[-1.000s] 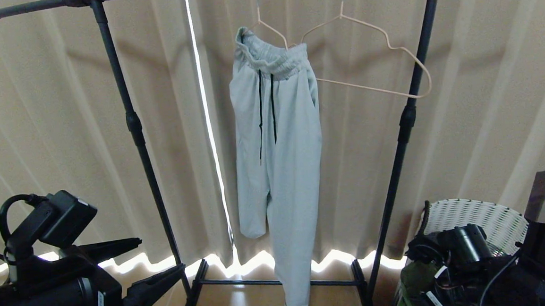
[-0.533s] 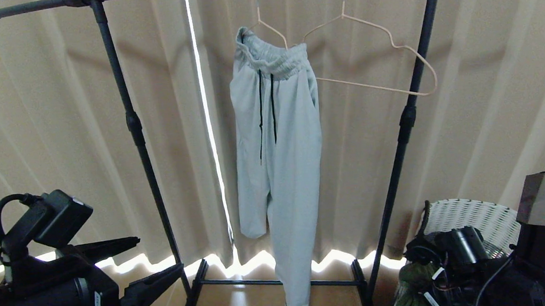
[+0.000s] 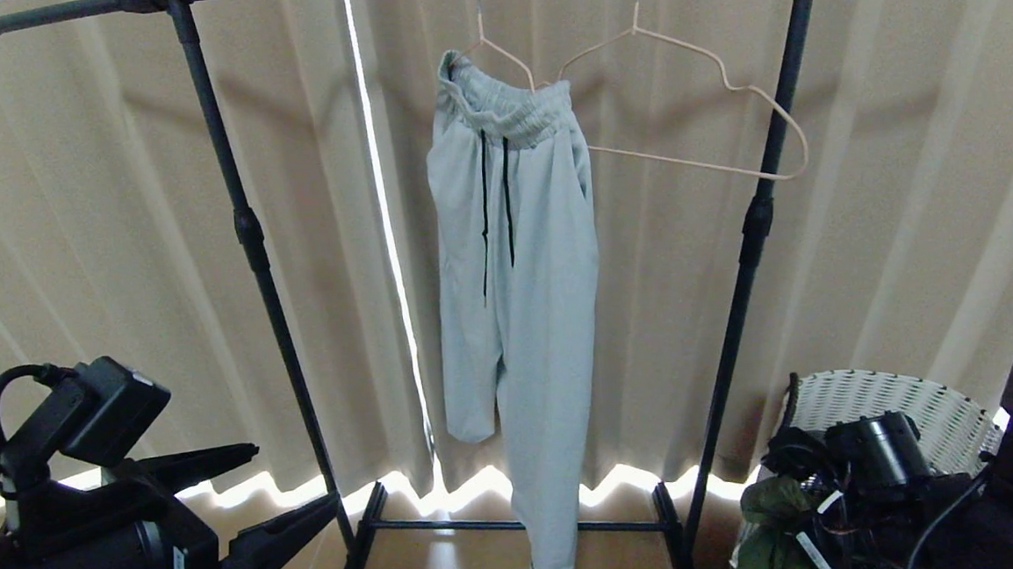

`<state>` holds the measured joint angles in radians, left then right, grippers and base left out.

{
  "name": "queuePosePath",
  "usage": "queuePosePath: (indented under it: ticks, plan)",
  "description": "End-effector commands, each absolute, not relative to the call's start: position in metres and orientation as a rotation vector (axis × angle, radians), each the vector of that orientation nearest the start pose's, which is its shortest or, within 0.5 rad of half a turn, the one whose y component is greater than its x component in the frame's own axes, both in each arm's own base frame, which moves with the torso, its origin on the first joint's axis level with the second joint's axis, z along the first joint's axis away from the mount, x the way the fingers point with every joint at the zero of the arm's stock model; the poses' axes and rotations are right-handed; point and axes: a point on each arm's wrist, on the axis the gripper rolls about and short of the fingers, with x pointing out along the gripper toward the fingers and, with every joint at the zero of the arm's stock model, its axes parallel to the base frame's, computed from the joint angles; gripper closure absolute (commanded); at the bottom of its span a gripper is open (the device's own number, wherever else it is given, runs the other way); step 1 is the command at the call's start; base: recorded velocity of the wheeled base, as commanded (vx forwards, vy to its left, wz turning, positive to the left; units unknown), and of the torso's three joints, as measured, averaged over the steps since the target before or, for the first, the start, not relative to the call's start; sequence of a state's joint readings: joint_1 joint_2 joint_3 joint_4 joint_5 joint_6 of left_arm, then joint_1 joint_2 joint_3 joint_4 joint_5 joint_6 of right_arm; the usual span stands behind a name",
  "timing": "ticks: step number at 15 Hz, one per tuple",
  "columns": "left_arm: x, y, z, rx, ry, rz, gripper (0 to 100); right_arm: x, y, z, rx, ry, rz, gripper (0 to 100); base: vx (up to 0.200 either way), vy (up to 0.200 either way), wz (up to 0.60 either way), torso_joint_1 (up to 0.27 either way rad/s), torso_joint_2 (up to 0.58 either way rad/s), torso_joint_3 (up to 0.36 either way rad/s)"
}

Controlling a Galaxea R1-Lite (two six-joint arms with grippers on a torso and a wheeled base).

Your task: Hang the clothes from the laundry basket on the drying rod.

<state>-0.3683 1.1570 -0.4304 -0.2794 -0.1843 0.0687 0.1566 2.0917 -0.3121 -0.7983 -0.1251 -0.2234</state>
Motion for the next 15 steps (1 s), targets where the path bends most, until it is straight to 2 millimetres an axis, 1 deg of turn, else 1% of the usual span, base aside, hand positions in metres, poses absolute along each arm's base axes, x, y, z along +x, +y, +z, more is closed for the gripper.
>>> queuePosePath:
  ticks: [1,2,3,4,5,6,7,8,9,10,11,13,14,15]
  plan:
    - [0.139,-0.058,0.166,0.119,0.449,-0.562,0,0.229,0.034,0.032,-0.271,0.809,0.109,100,0.000,0.000,0.00,0.000,0.00,0.000]
    - [0.138,-0.058,0.164,0.126,0.453,-0.564,0,0.226,0.034,0.042,-0.245,0.768,0.101,100,0.000,0.000,0.00,0.000,0.00,0.000]
    - [0.138,-0.058,0.163,0.134,0.455,-0.565,0,0.220,0.035,0.059,-0.200,0.696,0.102,100,0.000,0.000,0.00,0.000,0.00,0.000]
    - [0.138,-0.058,0.163,0.134,0.454,-0.568,0,0.217,0.035,0.065,-0.184,0.669,0.108,100,0.000,0.000,0.00,0.000,0.00,0.000]
    - [0.136,-0.061,0.162,0.138,0.455,-0.591,0,0.210,0.034,0.084,-0.149,0.586,0.136,100,0.000,0.000,0.00,0.000,0.00,0.000]
    - [0.132,-0.066,0.161,0.141,0.458,-0.629,0,0.204,0.034,0.098,-0.134,0.524,0.157,100,0.000,0.000,0.00,0.000,0.00,0.000]
    - [0.131,-0.068,0.160,0.143,0.458,-0.646,0,0.202,0.034,0.102,-0.130,0.501,0.167,100,0.000,0.000,0.00,0.000,0.00,0.000]
    - [0.126,-0.073,0.162,0.140,0.439,-0.683,0,0.196,0.035,0.116,-0.120,0.433,0.197,100,0.000,0.000,0.00,0.000,0.00,0.000]
    - [0.125,-0.075,0.164,0.138,0.429,-0.700,0,0.193,0.036,0.122,-0.112,0.404,0.213,100,0.000,0.000,0.00,0.000,0.00,0.000]
    - [0.118,-0.078,0.170,0.137,0.392,-0.750,0,0.187,0.041,0.134,-0.068,0.348,0.253,100,0.000,0.000,0.00,0.000,0.00,0.000]
    - [0.113,-0.080,0.172,0.130,0.378,-0.792,0,0.181,0.046,0.142,-0.032,0.309,0.293,100,0.000,0.000,0.00,0.000,0.00,0.000]
    - [0.103,-0.086,0.175,0.093,0.376,-0.895,0,0.170,0.055,0.153,-0.013,0.258,0.379,100,0.000,0.000,0.00,0.000,0.00,0.000]
    - [0.102,-0.088,0.174,0.092,0.382,-0.917,0,0.167,0.059,0.156,-0.013,0.240,0.418,100,0.000,0.000,0.00,0.000,0.00,0.000]
    - [0.101,-0.093,0.172,0.100,0.393,-0.946,0,0.164,0.069,0.162,-0.015,0.212,0.480,100,0.000,0.000,0.00,0.000,0.00,0.000]
